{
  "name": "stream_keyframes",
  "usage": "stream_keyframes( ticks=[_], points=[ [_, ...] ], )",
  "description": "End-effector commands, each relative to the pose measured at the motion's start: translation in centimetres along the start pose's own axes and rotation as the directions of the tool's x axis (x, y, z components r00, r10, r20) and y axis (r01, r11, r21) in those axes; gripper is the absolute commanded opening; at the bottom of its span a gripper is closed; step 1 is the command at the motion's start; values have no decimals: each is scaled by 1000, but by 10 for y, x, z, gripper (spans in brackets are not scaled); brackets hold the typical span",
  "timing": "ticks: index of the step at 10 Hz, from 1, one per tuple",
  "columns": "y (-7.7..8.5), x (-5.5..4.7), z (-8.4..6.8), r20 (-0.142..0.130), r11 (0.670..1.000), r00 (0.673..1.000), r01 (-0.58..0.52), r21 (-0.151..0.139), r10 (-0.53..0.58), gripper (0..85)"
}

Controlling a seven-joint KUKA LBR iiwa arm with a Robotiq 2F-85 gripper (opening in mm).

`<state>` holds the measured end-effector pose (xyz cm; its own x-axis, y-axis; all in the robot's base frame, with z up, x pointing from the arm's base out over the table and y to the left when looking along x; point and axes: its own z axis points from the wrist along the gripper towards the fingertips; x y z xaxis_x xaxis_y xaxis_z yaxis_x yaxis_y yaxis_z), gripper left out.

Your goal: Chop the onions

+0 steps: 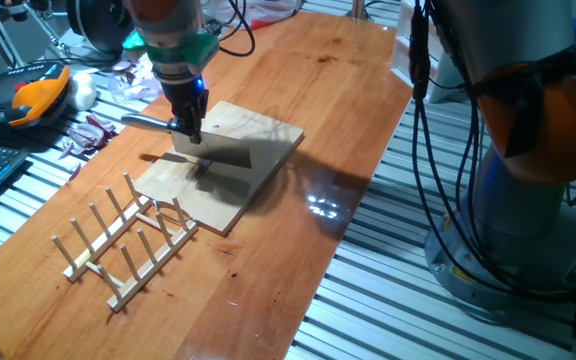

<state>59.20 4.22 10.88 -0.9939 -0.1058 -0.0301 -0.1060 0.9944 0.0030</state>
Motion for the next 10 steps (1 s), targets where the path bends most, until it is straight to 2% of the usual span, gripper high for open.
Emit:
stream_keyframes(
  ticks=[1, 5, 7, 8, 10],
  points=[
    [3, 0, -1, -1, 1000, 1000, -4, 5, 4, 0],
    [4, 1, 2, 4, 1000, 1000, -4, 5, 4, 0],
    [4, 2, 5, 7, 1000, 1000, 1, 18, -1, 0],
    [3, 3, 9, 16, 1000, 1000, 6, 26, -6, 0],
    [0, 2, 16, 25, 1000, 1000, 10, 23, -11, 0]
  ],
)
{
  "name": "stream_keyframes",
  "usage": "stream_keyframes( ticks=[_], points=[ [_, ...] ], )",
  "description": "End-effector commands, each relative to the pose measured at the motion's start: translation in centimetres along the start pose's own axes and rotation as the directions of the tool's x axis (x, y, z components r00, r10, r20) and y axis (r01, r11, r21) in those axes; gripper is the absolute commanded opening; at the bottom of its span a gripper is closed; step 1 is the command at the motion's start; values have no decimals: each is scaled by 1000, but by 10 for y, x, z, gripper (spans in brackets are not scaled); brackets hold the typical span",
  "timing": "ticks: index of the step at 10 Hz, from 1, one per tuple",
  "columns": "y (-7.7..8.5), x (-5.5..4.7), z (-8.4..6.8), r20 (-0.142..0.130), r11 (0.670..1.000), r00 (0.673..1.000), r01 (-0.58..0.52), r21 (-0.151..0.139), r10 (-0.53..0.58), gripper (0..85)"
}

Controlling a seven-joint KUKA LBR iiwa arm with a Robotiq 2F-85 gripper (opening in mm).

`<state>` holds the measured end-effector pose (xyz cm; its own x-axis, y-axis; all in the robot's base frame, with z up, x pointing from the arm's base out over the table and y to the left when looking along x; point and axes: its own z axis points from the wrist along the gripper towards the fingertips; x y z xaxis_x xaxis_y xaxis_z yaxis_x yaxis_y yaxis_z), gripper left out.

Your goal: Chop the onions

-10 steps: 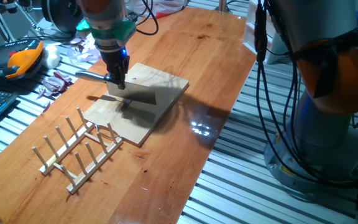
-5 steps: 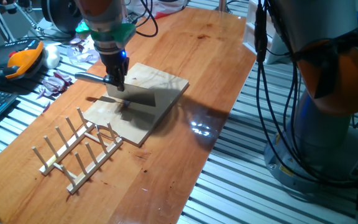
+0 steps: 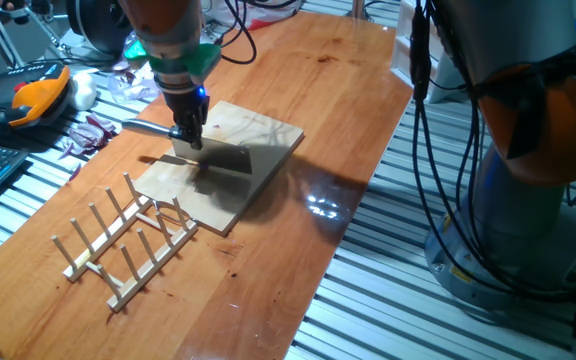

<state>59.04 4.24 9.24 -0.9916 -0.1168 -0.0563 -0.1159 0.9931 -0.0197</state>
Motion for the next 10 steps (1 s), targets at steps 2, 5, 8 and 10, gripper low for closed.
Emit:
stream_keyframes(
  ticks=[2, 5, 8, 10],
  points=[
    [0, 0, 5, 5, 1000, 1000, 1, 0, -1, 0],
    [-1, -2, -6, -11, 1000, 1000, -3, -8, 3, 0],
    [-10, -9, -37, -48, 1000, 999, 4, -5, -4, 0],
    [-9, -9, -34, -44, 1000, 999, 4, -5, -4, 0]
  ],
)
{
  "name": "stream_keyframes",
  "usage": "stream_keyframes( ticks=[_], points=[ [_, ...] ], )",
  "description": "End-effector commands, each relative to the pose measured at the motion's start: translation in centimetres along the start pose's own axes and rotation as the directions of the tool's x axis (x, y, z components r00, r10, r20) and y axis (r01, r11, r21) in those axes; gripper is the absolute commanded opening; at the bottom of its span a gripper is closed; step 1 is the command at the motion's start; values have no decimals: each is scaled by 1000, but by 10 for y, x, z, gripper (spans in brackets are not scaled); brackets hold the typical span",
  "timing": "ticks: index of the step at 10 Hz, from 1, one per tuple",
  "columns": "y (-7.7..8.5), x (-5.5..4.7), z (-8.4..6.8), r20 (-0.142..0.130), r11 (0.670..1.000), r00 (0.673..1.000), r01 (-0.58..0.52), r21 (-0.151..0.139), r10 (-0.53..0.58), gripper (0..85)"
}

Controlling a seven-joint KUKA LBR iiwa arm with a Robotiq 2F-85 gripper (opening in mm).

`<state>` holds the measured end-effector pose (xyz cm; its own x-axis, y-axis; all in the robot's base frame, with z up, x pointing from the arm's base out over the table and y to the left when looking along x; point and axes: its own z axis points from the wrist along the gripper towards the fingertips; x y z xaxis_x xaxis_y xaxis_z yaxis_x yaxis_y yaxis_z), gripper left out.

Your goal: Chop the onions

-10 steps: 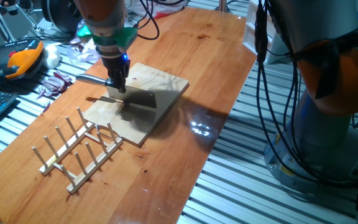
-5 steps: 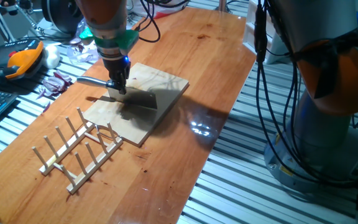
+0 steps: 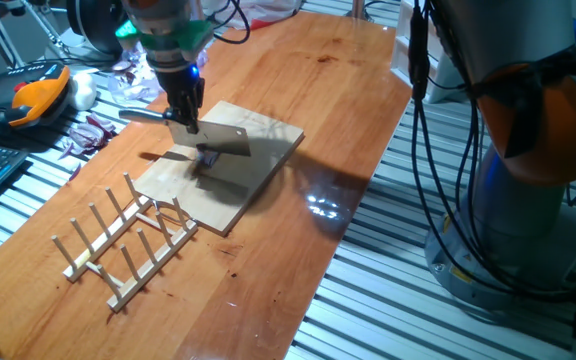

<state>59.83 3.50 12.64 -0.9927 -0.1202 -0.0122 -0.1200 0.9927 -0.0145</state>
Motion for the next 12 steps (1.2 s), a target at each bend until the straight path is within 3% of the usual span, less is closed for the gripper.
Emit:
stream_keyframes(
  ticks=[1, 8, 12],
  points=[
    [1, 0, 3, 3, 1000, 1000, 0, 0, 0, 0],
    [1, -4, 26, 33, 1000, 999, 10, -12, -10, 0],
    [8, 2, 45, 61, 1000, 998, 2, -18, -1, 0]
  ],
)
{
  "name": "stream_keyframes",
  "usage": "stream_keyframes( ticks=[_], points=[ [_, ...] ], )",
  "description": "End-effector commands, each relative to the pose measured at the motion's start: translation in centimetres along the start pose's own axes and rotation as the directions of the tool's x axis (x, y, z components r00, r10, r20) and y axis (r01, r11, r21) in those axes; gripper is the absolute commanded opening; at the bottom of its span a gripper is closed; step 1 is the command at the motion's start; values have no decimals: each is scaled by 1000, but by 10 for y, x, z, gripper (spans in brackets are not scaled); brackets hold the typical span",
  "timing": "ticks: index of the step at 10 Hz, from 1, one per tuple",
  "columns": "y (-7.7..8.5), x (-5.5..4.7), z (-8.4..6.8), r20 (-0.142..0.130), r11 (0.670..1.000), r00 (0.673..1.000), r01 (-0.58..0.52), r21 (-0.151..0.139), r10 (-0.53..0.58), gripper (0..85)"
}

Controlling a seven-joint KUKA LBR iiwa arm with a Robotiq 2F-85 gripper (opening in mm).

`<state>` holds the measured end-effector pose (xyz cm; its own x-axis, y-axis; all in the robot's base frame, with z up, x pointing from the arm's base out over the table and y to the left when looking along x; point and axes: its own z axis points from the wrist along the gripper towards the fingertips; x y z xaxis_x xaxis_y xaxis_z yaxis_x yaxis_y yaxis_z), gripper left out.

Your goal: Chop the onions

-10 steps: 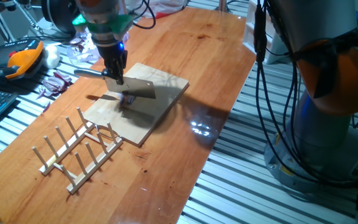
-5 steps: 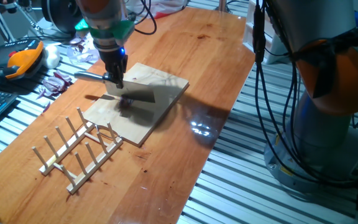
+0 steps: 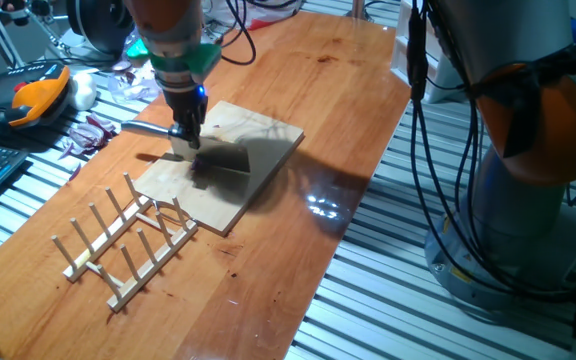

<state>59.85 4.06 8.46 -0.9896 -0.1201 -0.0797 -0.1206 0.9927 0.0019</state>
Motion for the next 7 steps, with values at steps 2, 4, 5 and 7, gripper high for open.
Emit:
stream_keyframes(
  ticks=[2, 4, 5, 7],
  points=[
    [1, 2, -7, -26, 1000, 1000, 2, -9, -2, 0],
    [-6, -5, -34, -60, 1000, 998, 7, -5, -7, 0],
    [-8, -6, -40, -63, 1000, 998, 9, 3, -9, 0],
    [-7, -9, -38, -50, 999, 998, 38, 8, -38, 0]
  ],
)
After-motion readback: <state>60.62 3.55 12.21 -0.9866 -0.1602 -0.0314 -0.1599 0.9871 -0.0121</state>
